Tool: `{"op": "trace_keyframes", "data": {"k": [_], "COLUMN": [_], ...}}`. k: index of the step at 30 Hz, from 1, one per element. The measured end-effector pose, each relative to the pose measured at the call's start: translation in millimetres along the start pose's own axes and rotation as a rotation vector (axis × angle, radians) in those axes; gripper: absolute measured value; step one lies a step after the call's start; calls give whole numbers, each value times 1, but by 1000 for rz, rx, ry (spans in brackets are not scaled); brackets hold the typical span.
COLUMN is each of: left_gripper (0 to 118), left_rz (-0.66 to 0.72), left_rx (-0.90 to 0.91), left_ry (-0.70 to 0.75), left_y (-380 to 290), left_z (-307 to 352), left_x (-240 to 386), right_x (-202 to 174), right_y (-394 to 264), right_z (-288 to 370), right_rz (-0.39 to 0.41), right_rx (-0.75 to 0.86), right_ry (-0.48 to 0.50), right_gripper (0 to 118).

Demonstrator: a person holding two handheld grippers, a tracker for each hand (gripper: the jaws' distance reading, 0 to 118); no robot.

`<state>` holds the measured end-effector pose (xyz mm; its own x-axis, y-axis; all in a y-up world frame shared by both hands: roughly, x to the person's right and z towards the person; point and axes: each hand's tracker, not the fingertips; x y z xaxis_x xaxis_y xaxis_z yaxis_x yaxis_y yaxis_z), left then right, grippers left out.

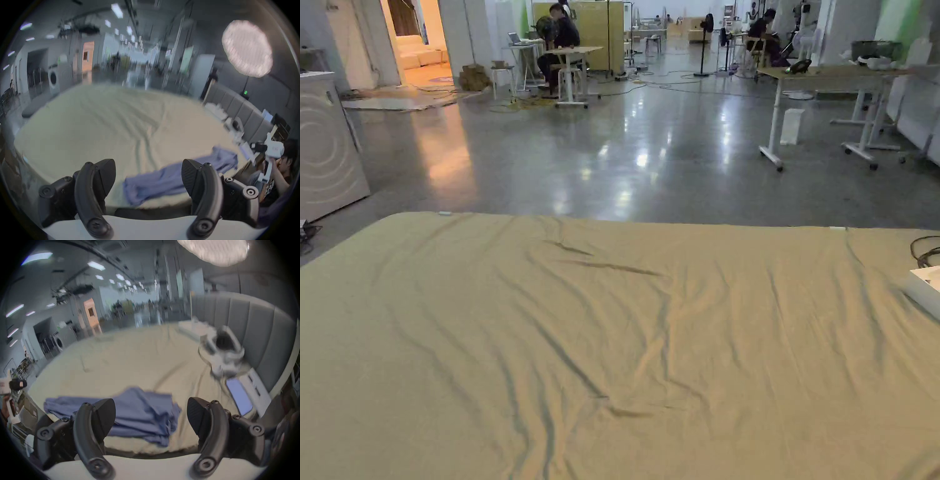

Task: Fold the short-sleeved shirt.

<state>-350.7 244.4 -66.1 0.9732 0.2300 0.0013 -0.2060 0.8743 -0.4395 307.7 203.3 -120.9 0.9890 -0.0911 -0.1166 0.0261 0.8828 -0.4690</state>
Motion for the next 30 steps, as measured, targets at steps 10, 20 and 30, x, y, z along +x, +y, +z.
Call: {"op": "trace_keyframes", "data": {"k": [10, 20, 30], "left_gripper": [89, 1, 1], "left_rz": [-143, -356, -271], "left_rx": [362, 309, 271], "left_ry": [16, 51, -6], "left_y": [36, 40, 39], "left_z": [72, 72, 62], "left_x": [109, 150, 130], "right_x": [-104, -129, -124], "right_y": [47, 37, 36], "right_z": [55, 46, 46], "right_rz": [222, 207, 209], "right_rx": [360, 295, 255], "right_ry": [65, 147, 167], "right_gripper": [97, 6, 0]}}
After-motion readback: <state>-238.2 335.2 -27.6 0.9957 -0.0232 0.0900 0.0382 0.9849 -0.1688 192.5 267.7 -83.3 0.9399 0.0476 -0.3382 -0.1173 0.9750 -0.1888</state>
